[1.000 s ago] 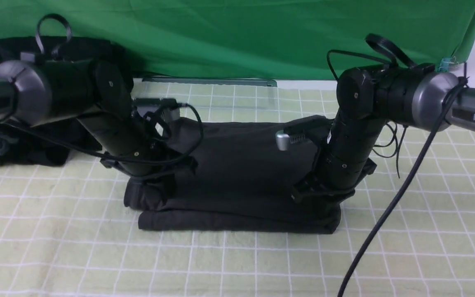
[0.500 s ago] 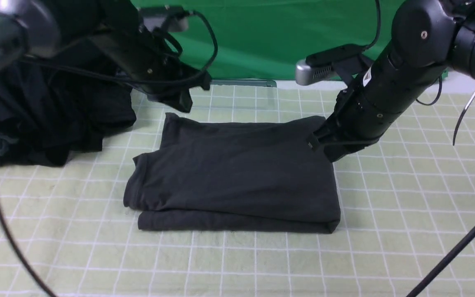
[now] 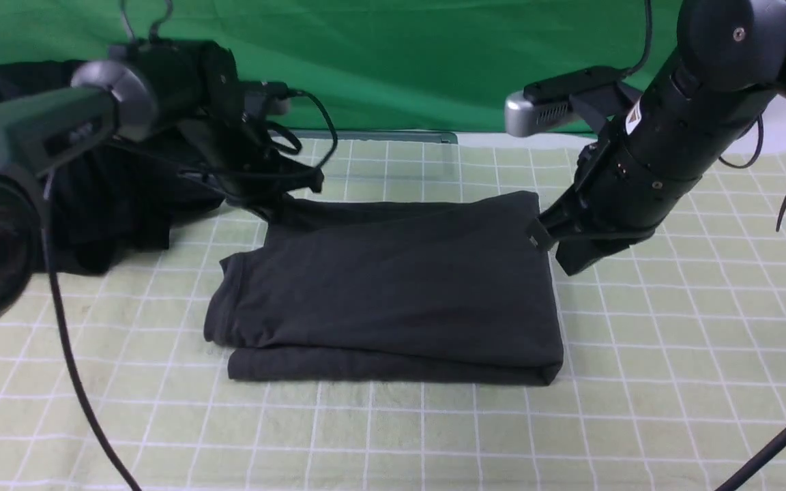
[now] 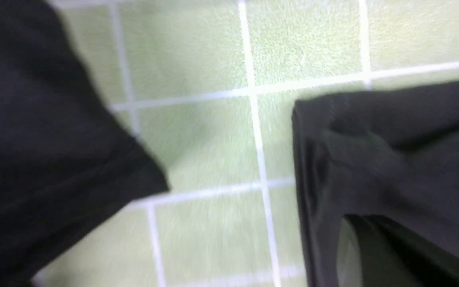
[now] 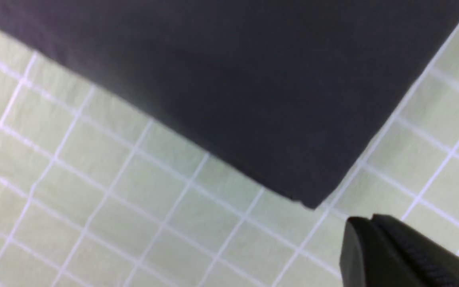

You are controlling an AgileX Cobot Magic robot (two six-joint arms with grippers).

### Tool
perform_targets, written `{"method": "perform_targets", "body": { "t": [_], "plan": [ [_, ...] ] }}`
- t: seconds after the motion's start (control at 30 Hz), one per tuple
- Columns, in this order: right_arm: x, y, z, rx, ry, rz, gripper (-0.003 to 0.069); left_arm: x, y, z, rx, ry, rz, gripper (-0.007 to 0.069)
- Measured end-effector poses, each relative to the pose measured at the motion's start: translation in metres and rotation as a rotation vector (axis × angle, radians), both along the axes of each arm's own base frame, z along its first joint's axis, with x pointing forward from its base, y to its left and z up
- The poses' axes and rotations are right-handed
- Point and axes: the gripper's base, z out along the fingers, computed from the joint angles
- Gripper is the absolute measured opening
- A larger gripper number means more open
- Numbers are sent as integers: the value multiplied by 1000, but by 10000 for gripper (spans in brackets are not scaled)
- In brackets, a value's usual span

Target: Fold a long-sleeved shirt over a green coffee tablecloth.

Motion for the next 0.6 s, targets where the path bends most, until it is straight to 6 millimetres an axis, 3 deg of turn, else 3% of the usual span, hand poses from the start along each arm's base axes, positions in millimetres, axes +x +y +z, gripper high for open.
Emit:
{"method": "perform_targets", "body": {
  "t": [0.07, 0.2, 0.23, 0.27, 0.37, 0.5, 0.6],
  "plan": [
    [0, 0, 0, -3, 4, 3, 3, -6, 1, 18, -4, -8, -8, -4],
    [-7, -4, 13, 5, -33, 16, 3, -44, 4, 109, -55, -122, -60, -4],
    [-7, -4, 15, 9, -40, 15, 3, -47, 4, 112, -56, -124, -63, -4],
    [-12, -7, 27, 28, -83, 14, 3, -65, 8, 139, -63, -174, -75, -4],
    [-28, -16, 61, 91, -222, 7, 3, -109, 17, 182, -82, -264, -79, -4],
    [-72, -41, 114, 225, -544, -17, 3, -182, 32, 213, -104, -369, -75, -4],
    [-115, -67, 135, 308, -817, -33, 3, -237, 43, 209, -119, -390, -73, -4]
  ]
}}
